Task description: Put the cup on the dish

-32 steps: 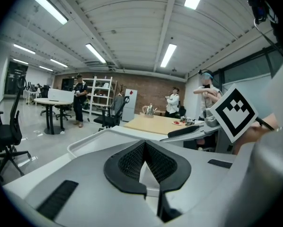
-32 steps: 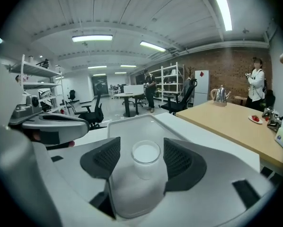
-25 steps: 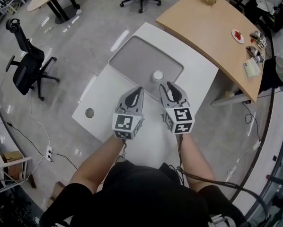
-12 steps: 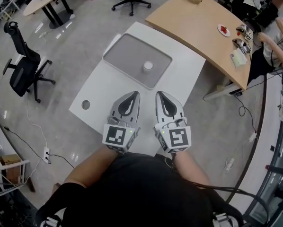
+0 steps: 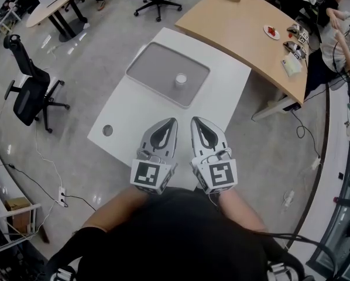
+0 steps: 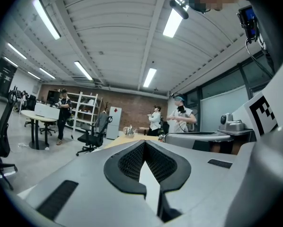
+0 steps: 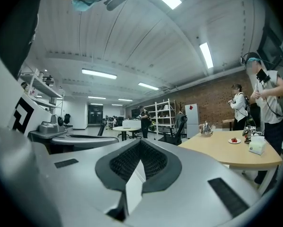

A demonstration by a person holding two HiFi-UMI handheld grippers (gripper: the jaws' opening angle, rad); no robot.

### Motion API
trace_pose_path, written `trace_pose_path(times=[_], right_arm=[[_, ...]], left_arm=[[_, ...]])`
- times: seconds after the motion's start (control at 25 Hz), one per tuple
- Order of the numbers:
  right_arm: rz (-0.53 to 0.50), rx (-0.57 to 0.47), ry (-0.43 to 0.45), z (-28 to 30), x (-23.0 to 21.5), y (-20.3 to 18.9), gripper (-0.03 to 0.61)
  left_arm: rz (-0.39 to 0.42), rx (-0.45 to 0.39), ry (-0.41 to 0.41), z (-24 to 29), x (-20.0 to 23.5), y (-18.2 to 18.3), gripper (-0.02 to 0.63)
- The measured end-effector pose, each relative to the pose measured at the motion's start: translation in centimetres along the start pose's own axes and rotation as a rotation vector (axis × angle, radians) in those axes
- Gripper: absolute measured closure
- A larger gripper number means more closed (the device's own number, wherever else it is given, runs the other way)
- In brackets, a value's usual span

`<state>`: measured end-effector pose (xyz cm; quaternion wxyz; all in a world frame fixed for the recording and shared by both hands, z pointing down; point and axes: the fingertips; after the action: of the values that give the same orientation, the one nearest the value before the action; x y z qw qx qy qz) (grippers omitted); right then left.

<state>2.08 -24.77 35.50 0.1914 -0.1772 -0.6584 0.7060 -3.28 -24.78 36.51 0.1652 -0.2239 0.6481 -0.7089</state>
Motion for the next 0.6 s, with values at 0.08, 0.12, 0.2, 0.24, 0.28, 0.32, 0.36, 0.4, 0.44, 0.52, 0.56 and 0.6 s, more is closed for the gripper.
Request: trace_pose_path(times=[0.08, 0.12, 0.2, 0.24, 0.28, 0.32, 0.36, 0.4, 0.44, 0.52, 0.56, 0.6], right_arm=[[0.007, 0.012, 0.0, -0.09, 0.22, -0.22, 0.566], [0.009, 0.019, -0.005, -0.11, 0.28, -0.26, 0.566], [0.008, 0.016, -0.007, -0.09, 0.54, -0.19, 0.566], [0.007, 0.012, -0.006, -0.07, 0.7, -0.18, 0.566], [0.009, 0.016, -0.009, -0.07, 0.77, -0.29, 0.566], [0.012, 0.023, -0.011, -0.05, 0.79, -0.47, 0.566], [0.012, 0.026, -0.008, -0.02, 0.83, -0.66, 0.566], [0.013, 0.026, -0.006, 0.03, 0.84, -0.77, 0.566], [0.014, 0.028, -0.008, 0.06, 0.81, -0.78, 0.566], [0.009, 0.028, -0.008, 0.1, 0.82, -0.77, 0.566], [0.005, 0.024, -0.003, 0.13, 0.87, -0.79, 0.566], [0.002, 0.02, 0.002, 0.17, 0.91, -0.82, 0.566]], left_arm=[[0.0, 0.012, -0.002, -0.13, -0.22, -0.13, 0.607], [-0.002, 0.016, -0.004, -0.15, -0.24, -0.11, 0.607], [-0.004, 0.007, -0.014, -0.13, -0.27, 0.13, 0.607], [-0.003, 0.004, -0.016, -0.13, -0.24, 0.23, 0.607], [-0.002, 0.004, -0.019, -0.13, -0.23, 0.26, 0.607], [-0.003, 0.004, -0.023, -0.14, -0.28, 0.23, 0.607], [-0.004, 0.005, -0.027, -0.15, -0.33, 0.17, 0.607], [-0.003, 0.008, -0.027, -0.15, -0.34, 0.14, 0.607], [-0.002, 0.01, -0.027, -0.14, -0.36, 0.1, 0.607], [0.003, 0.008, -0.031, -0.06, -0.44, 0.05, 0.607], [0.007, 0.01, -0.028, 0.01, -0.4, 0.07, 0.607], [0.009, 0.014, -0.023, 0.08, -0.33, 0.13, 0.607]])
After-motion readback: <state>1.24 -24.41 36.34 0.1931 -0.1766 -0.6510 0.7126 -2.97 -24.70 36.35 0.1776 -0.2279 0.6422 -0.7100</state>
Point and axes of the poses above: the fingertips, and each gripper's own axes: z forward along the fingers, x to its left, y out of its top
